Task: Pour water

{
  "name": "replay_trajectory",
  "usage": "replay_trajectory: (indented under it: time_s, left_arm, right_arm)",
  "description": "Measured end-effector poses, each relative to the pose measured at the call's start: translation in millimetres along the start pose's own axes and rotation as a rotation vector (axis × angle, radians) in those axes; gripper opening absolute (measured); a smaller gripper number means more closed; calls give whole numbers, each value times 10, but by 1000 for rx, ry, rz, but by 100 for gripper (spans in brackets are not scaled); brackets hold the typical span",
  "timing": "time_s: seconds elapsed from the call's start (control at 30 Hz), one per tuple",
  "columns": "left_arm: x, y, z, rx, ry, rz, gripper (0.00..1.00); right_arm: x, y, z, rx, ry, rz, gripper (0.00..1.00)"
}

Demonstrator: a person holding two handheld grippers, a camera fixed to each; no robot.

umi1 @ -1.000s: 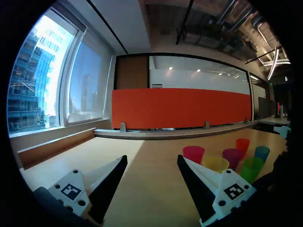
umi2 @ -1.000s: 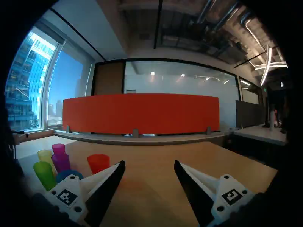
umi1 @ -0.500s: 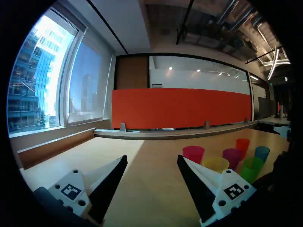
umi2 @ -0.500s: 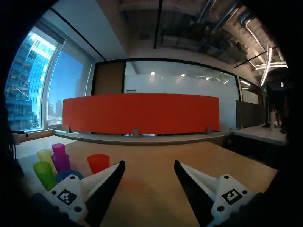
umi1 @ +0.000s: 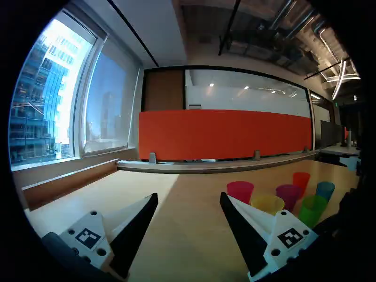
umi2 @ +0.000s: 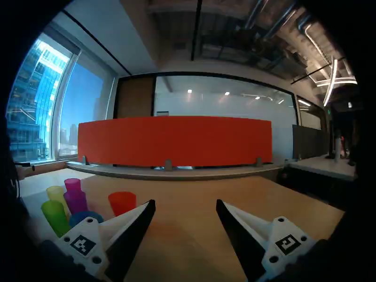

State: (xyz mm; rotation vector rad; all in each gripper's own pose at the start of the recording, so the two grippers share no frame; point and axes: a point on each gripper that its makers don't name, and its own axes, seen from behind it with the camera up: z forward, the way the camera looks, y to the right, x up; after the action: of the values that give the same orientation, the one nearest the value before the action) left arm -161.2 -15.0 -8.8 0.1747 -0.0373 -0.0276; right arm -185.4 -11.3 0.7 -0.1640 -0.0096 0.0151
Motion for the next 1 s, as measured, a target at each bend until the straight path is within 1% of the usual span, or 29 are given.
replay_trajectory:
  time_s: [0.5, 1.0]
  left_arm:
    - [0, 5, 5, -1, 0, 0, 98]
    - [-8, -4, 6, -1, 0, 0, 98]
  right_arm:
    - [1, -11, -36, 0, 0, 0, 100]
    - [2, -5, -15, 0, 0, 0, 100]
